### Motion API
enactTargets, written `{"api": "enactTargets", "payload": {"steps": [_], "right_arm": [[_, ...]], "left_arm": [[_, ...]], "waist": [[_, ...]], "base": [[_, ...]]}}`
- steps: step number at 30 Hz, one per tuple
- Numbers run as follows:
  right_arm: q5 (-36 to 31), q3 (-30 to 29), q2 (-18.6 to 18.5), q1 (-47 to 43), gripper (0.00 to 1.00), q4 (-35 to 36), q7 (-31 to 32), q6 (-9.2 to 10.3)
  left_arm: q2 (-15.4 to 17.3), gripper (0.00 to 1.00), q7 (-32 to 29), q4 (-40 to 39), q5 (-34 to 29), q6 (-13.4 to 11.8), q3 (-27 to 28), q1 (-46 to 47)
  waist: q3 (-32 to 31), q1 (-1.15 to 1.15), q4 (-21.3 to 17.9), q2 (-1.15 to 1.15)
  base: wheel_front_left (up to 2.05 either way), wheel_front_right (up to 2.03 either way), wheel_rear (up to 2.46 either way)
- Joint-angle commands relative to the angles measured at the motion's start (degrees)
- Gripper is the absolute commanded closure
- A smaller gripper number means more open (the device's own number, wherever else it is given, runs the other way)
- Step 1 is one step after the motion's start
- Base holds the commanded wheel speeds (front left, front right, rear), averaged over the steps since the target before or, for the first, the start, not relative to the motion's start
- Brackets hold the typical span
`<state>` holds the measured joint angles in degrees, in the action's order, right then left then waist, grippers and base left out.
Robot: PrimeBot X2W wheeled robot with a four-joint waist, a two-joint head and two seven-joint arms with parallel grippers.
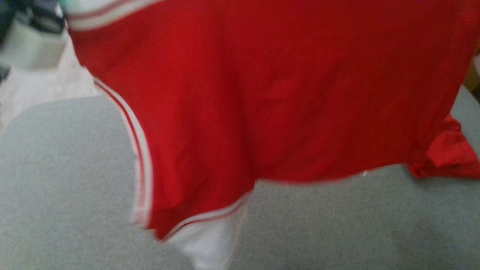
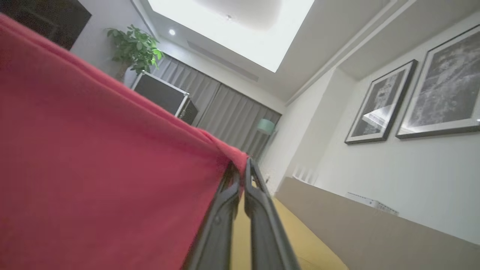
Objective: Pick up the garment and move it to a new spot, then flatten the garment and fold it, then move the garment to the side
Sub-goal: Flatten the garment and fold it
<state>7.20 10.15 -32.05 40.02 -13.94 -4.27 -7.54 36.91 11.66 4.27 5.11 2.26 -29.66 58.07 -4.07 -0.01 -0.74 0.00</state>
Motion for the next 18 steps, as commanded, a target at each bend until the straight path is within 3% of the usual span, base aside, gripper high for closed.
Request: {"api": "enactTargets", "payload": {"steps": [1, 5, 9, 15, 18], "right_arm": [[1.76, 2.84, -0.74, 4.45, 1.00, 0.87, 1.63, 0.05], [5.21, 7.61, -0.30, 10.88, 1.00, -3.95, 3.09, 0.05], [7.63, 8.93, 0.76, 18.93, 1.00, -10.95, 1.83, 0.05], [6.93, 9.14, 2.43, 28.78, 1.00, -18.39, -2.88, 0.05], [3.34, 8.63, 2.08, 33.89, 1.00, -21.21, -6.64, 0.05]], "left_arm": [[0.69, 1.00, -0.46, 3.49, 1.11, 1.37, 1.81, 5.07], [-0.81, 1.00, -0.70, 12.69, 0.42, 3.46, -1.03, 10.68], [-2.40, 1.00, 0.19, 20.82, -2.00, 3.38, -2.07, 17.75], [-4.76, 1.00, 2.84, 26.15, -4.58, 0.55, -1.76, 26.35], [-6.49, 1.00, 3.26, 26.41, -5.02, -1.60, -1.09, 30.21]], "waist": [[2.31, 0.01, -0.97, 0.00], [7.67, 0.01, -1.72, 0.00], [15.36, 0.01, -1.59, 0.00], [22.35, 0.01, -1.21, 0.00], [25.28, 0.01, -0.42, 0.00]], "base": [[0.00, 0.00, 0.00], [0.00, 0.00, 0.00], [0.00, 0.00, 0.00], [0.00, 0.00, 0.00], [0.00, 0.00, 0.00]]}}
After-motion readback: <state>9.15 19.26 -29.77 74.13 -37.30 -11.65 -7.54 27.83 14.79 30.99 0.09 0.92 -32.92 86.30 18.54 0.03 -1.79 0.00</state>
